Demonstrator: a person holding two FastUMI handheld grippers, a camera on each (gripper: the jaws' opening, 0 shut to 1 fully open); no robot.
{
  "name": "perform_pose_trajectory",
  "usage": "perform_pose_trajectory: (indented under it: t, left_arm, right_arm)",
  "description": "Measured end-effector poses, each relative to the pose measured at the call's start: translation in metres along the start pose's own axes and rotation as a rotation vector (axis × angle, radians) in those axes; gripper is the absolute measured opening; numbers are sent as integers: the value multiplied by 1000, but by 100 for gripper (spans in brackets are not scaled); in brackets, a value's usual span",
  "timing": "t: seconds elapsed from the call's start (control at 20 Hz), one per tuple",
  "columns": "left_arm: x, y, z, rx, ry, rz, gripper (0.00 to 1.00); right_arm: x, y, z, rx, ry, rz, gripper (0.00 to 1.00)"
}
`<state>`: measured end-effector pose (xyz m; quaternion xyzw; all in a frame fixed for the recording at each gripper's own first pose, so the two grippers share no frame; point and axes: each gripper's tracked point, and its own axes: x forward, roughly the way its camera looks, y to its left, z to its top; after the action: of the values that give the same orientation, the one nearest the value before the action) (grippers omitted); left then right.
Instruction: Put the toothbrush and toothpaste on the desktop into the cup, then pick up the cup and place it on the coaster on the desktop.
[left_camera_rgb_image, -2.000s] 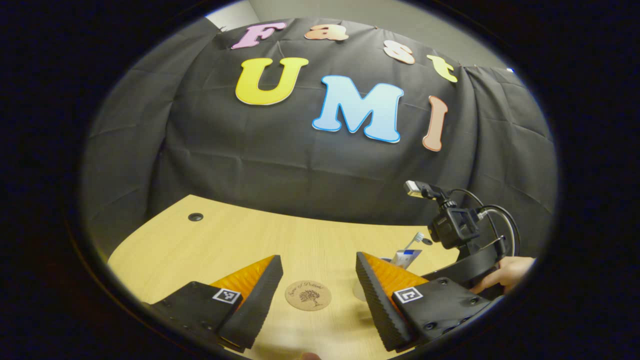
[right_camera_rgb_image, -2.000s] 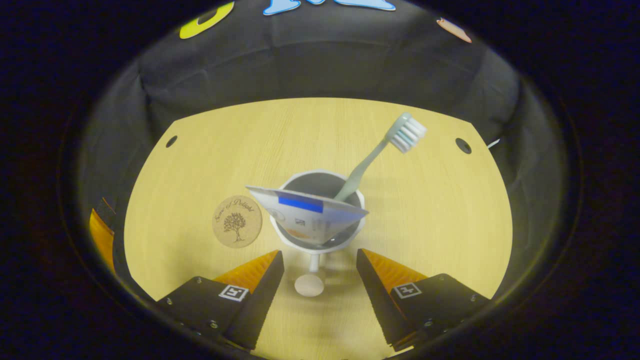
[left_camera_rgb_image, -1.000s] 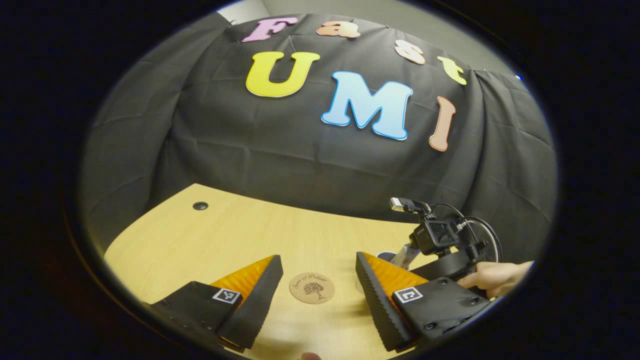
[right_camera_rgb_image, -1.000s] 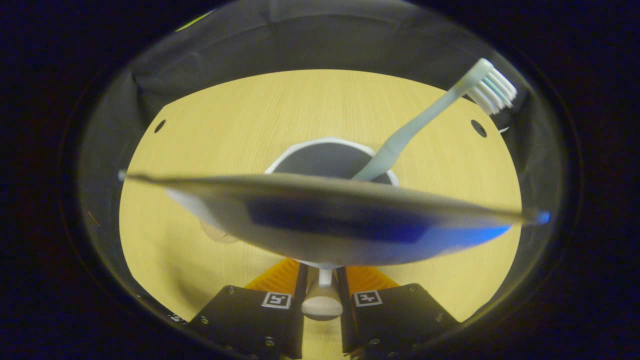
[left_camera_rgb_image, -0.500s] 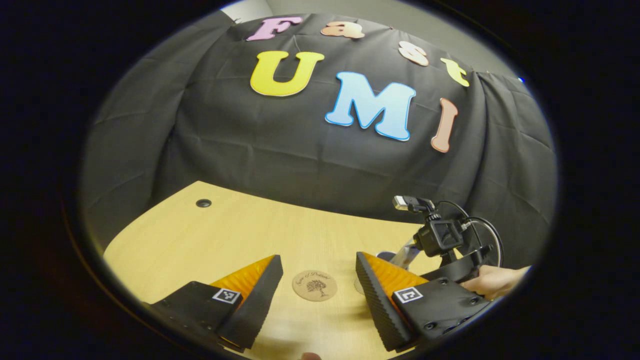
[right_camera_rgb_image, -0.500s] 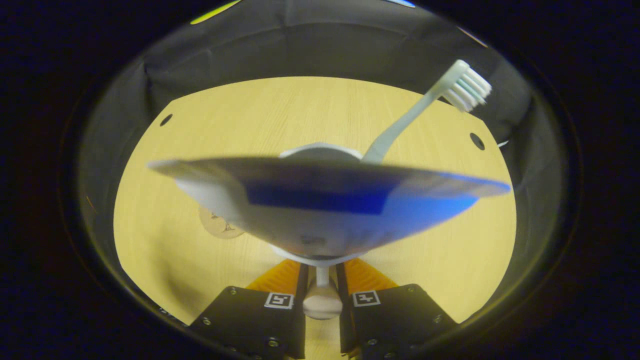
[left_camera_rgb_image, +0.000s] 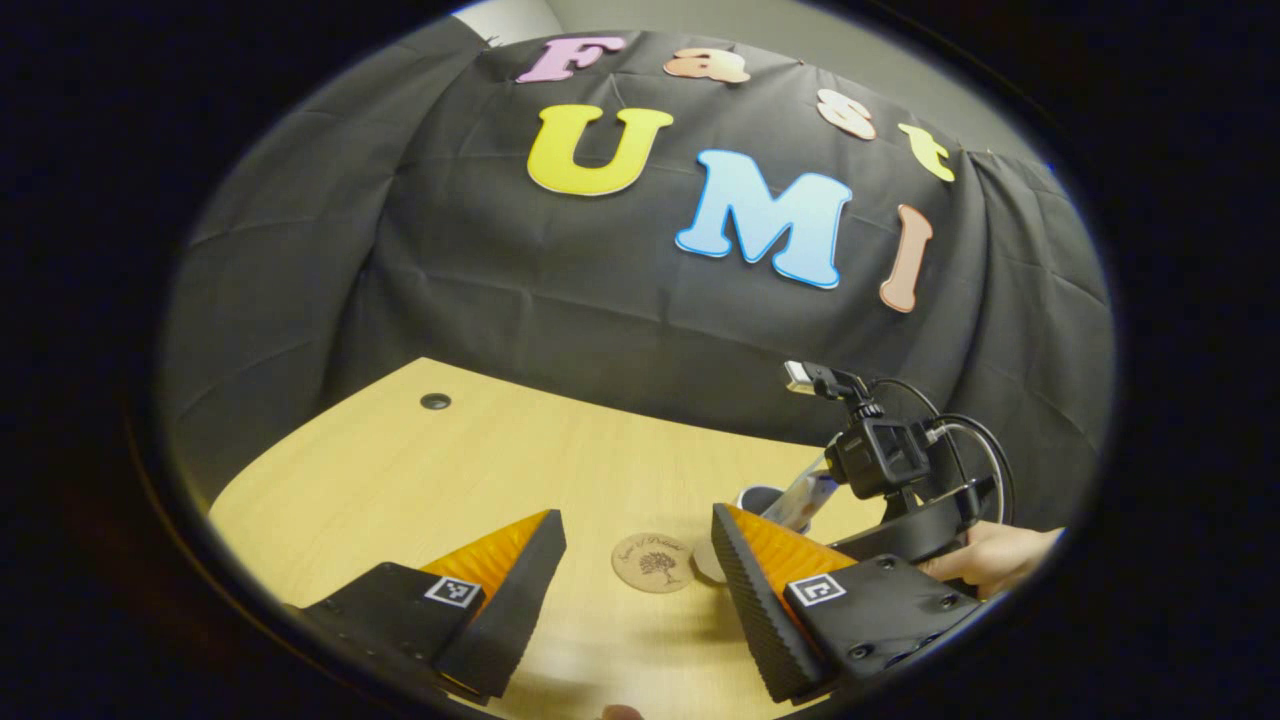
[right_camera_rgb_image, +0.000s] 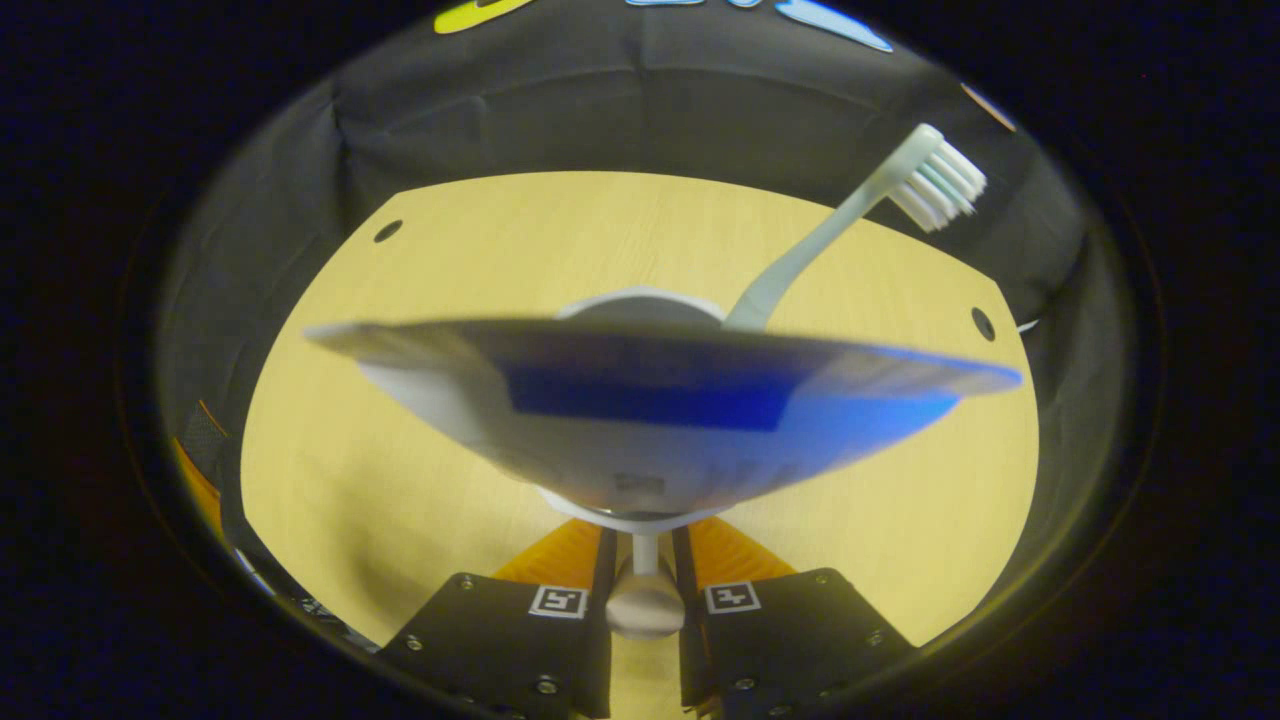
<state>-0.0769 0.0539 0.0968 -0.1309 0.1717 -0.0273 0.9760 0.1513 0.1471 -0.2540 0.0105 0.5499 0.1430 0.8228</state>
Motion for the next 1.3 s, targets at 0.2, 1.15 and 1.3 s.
perform_pose_trajectory:
  t: [0.2, 1.15, 1.3]
  left_arm:
    - [-11, 22, 0, -13, -4, 32, 95]
    - [-13, 39, 5, -10, -10, 49, 95]
    - [-11, 35, 6, -10, -13, 48, 95]
  right_arm:
    - [5, 28, 5, -48, 11, 26, 24]
    - [17, 42, 13, -101, 51, 31, 29]
    - [-11, 35, 16, -106, 0, 57, 42]
